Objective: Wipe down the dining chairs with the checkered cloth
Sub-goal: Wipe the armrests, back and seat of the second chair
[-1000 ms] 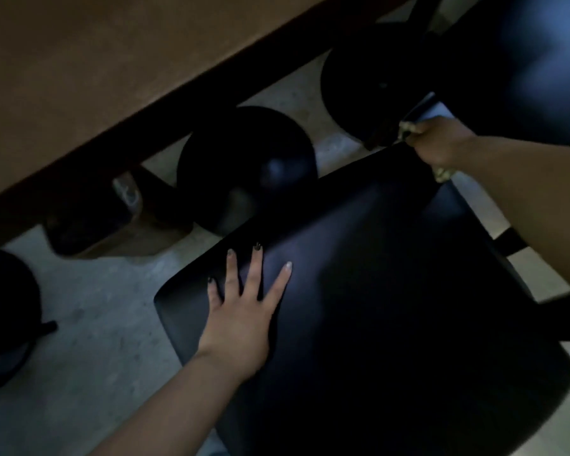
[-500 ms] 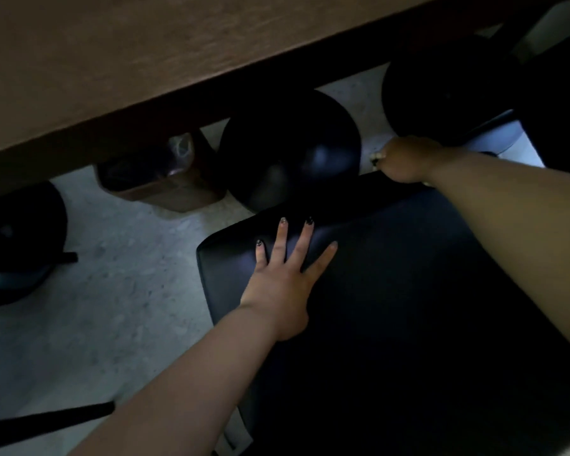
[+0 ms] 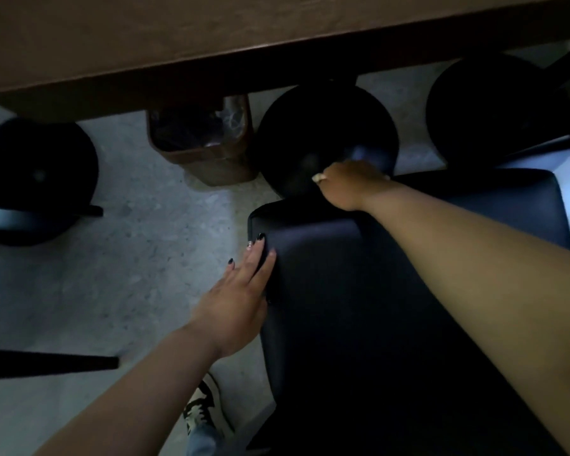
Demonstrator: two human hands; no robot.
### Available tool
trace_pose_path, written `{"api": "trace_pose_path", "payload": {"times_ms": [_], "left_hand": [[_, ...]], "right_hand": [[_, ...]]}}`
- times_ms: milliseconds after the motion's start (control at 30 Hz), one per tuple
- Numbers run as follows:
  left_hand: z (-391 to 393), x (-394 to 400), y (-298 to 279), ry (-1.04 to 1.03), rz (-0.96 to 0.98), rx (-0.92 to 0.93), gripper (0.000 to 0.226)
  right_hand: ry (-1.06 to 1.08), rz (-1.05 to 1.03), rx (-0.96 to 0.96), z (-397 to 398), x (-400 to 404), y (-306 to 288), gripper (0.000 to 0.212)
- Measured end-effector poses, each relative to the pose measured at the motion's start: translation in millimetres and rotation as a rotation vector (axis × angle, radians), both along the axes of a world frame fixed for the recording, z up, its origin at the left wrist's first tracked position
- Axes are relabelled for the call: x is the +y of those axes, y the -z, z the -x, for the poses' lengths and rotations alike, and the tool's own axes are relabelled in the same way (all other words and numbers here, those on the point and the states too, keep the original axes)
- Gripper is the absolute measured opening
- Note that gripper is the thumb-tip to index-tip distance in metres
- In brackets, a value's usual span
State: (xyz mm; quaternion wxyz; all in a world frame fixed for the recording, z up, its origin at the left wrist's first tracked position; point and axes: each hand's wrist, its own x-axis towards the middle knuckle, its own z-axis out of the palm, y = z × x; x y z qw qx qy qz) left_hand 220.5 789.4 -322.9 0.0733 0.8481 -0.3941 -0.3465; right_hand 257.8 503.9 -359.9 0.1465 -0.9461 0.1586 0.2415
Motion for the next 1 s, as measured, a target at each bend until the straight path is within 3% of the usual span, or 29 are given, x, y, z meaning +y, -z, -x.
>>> {"api": "trace_pose_path", "payload": {"times_ms": [267,433,533,700,800,1000], "left_hand": [[11,41,13,-0.302,0.066,0.107,0.077],[26,72,18,-0.485,0.074,0.195,0.074],[37,91,23,-0.55,0.066,0.236,0.075],[56,121,25,-0.664,0.037,0.287,0.074],[67,137,27,-0.684,0.023,0.317,0.071],[78,161,33,-0.711,0.025,0.345,0.07]], "right_hand": [[-0.108,0.061,-0.07,-21,93,-1,0.037],[-0.156,0.206,-0.167,-13,123,-4,0.034],[-0.335,0.242,-0.251,1,157,-9,0.031],[-1.054,0.313,0.119,42,214,-12,0.019],[-1.191,0.33,0.217,56,220,-18,0.023],[-1.347,0.146,0.309,101,229,-21,0.028]]}}
